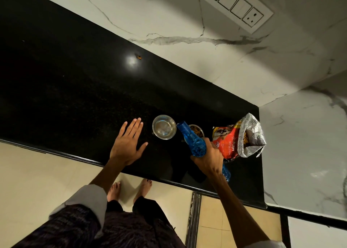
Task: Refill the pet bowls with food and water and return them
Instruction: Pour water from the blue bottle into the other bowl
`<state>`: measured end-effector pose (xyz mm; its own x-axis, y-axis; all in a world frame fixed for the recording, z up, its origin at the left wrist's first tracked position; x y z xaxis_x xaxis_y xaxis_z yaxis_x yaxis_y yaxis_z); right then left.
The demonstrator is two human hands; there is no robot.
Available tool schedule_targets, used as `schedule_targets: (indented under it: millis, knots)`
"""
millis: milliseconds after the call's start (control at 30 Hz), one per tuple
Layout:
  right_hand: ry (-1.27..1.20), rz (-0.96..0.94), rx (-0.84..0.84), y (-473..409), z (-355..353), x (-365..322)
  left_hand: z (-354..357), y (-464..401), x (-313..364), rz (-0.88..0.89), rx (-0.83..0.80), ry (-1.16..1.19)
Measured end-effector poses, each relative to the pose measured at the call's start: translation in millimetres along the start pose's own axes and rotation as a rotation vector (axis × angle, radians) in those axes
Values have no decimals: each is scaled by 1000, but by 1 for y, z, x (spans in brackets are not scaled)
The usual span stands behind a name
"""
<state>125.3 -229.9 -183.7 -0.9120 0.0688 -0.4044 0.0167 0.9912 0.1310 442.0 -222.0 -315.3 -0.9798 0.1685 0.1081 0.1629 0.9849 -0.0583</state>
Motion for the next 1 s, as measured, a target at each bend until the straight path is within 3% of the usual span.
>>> schedule_targets:
  millis: [1000]
  knots:
    - [17,20,-18,-3,-2,-3,0,0,0,-1,-10,-7]
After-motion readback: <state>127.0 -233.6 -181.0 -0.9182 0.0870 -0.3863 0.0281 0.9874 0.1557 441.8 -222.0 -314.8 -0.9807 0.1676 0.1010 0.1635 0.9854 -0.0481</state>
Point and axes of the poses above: each hand's wrist, its own y-axis away from the middle knuckle, its own z-axis out of the palm, x = y × z, the point moved 3 cm from there along -y, towards the middle knuckle, and after that the axes turned 12 degrees about -y, right-handed, at the moved point
